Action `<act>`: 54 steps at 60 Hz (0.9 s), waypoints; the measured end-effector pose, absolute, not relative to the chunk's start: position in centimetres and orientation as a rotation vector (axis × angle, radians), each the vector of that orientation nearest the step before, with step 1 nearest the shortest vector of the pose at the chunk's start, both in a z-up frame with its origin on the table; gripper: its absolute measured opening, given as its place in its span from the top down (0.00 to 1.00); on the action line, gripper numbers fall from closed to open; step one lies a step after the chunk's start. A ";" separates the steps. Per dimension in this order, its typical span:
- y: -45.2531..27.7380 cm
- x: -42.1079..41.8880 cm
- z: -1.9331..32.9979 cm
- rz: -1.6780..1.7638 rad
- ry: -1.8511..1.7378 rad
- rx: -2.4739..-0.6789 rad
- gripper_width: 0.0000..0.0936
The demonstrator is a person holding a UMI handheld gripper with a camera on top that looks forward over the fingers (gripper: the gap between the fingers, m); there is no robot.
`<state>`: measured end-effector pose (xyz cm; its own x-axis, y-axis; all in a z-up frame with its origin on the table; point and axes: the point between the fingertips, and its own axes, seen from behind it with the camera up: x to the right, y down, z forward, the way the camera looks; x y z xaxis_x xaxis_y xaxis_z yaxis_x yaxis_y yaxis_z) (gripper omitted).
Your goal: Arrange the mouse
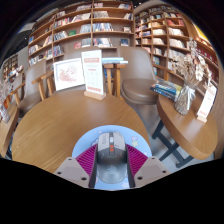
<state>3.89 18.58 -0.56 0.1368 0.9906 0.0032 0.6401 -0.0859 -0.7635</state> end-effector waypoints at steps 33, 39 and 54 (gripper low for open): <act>15.9 12.7 9.2 0.778 -1.473 -1.713 0.10; 14.3 17.2 12.1 0.779 -1.460 -1.676 0.10; 10.0 27.5 14.4 0.822 -1.499 -1.652 0.10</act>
